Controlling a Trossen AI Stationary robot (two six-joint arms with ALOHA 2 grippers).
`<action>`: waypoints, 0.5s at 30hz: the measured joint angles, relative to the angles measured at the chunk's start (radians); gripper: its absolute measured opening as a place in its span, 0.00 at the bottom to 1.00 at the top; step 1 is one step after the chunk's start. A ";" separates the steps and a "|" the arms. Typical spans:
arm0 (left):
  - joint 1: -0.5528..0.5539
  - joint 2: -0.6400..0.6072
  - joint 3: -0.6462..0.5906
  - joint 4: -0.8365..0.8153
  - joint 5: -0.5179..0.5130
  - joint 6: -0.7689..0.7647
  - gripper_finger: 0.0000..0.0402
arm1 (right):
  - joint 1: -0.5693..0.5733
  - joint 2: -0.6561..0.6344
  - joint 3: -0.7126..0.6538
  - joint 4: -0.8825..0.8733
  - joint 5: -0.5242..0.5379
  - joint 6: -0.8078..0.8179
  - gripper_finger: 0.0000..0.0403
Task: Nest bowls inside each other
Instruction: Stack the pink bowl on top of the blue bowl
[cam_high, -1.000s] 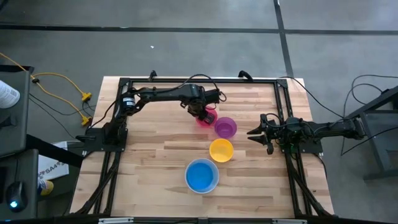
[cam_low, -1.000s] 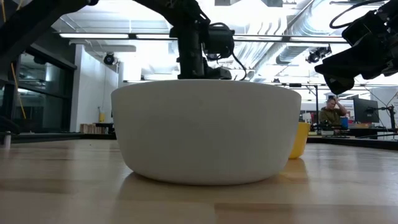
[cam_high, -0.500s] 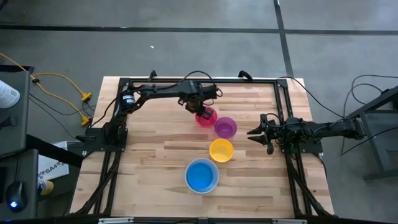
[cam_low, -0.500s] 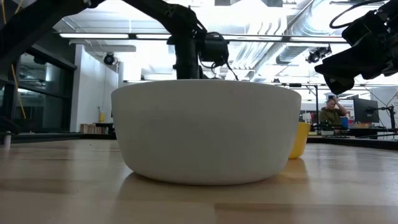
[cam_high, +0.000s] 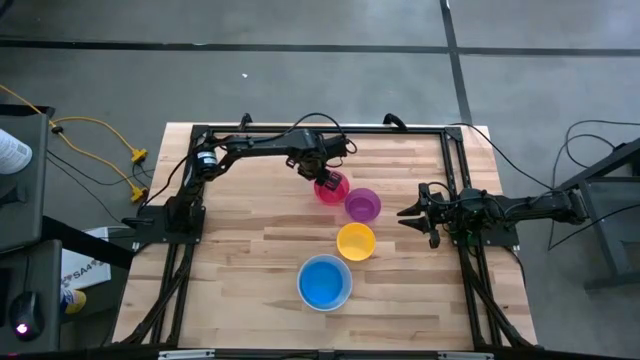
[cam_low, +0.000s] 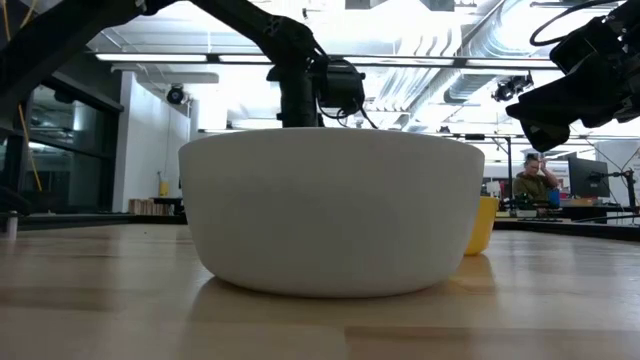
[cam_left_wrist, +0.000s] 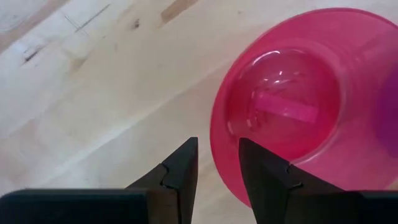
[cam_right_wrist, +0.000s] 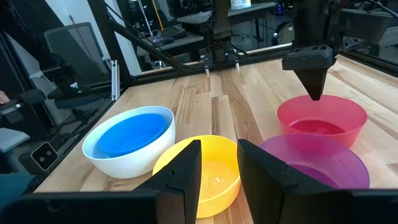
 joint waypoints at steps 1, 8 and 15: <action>0.000 0.000 0.000 -0.001 0.000 0.000 0.29 | 0.000 0.000 0.000 0.000 0.000 0.000 0.24; 0.005 0.000 0.000 0.001 0.000 0.000 0.29 | 0.000 0.000 0.000 0.000 0.000 0.000 0.24; 0.005 0.000 0.000 0.012 0.003 0.003 0.29 | 0.000 0.000 0.000 0.000 0.000 0.000 0.24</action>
